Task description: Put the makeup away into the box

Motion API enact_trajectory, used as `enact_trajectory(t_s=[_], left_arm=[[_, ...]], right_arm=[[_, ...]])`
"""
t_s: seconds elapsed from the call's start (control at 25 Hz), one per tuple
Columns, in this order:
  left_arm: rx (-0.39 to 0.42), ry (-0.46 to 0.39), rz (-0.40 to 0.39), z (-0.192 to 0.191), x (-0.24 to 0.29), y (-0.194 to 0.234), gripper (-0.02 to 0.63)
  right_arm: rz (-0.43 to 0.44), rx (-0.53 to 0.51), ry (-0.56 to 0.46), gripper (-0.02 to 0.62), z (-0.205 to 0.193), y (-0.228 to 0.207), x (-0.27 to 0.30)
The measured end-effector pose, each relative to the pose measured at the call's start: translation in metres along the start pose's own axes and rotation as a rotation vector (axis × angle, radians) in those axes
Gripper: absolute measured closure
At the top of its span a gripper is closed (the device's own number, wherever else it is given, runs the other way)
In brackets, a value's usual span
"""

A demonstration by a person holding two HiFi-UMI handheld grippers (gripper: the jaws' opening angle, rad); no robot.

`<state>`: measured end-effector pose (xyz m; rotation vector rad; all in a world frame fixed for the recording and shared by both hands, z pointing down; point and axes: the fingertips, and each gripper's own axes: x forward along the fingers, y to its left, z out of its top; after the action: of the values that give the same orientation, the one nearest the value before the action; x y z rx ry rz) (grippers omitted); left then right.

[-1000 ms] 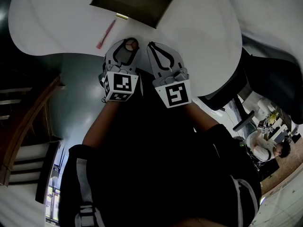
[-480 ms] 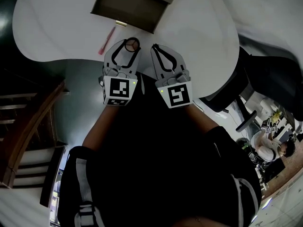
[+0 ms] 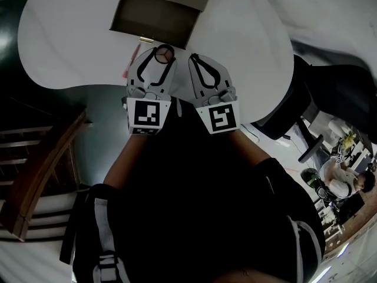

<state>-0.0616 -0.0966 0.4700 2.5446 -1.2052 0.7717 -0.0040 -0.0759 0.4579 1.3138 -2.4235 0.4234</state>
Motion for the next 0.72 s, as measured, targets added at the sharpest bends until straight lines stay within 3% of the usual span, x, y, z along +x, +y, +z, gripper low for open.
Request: enact_trajectory(t_s=[0.72], left_arm=[[0.056, 0.064, -0.073, 0.009, 0.065, 0.026, 0.393]], right_arm=[[-0.069, 0.064, 0.036, 0.571, -0.001, -0.039, 0.027]])
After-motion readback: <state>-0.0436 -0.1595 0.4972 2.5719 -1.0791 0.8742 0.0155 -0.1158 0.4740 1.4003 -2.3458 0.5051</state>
